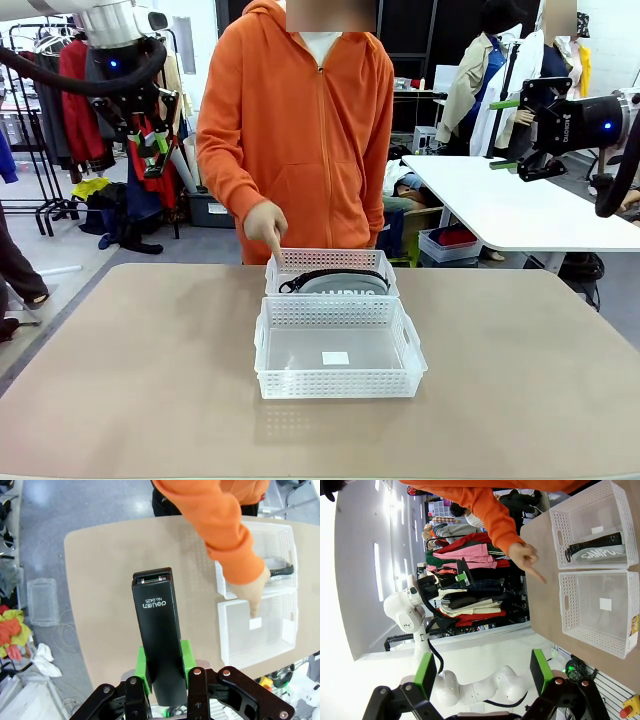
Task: Distribute items into two baskets.
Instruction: Place the picked Stapler into the Organizing basket as instructed by the person.
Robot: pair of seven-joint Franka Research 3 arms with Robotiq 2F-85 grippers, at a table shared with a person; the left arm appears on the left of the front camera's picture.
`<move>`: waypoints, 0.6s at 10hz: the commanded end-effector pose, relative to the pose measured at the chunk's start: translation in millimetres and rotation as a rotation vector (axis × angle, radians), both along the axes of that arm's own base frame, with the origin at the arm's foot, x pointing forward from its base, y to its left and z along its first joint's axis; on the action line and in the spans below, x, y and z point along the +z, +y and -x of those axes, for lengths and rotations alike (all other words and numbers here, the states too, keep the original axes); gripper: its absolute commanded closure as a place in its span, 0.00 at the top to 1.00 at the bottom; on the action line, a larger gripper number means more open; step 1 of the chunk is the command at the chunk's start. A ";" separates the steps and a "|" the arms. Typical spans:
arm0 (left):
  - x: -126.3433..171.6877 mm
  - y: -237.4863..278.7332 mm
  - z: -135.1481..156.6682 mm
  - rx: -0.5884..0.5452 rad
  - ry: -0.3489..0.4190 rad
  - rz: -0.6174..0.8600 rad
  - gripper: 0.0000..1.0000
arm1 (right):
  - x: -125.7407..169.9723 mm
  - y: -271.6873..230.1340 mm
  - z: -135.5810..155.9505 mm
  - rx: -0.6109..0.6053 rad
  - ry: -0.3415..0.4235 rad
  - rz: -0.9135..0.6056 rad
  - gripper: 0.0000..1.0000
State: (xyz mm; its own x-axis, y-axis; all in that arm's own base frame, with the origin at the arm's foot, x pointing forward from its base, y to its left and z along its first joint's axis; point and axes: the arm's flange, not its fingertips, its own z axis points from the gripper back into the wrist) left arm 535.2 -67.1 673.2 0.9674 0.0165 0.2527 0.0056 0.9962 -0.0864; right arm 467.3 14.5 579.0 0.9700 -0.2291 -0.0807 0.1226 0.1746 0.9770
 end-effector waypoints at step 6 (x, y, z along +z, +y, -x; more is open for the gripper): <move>1.7 1.4 2.3 0.004 -0.003 -0.004 0.00 | 2.7 1.4 2.0 -0.014 0.005 -0.008 1.00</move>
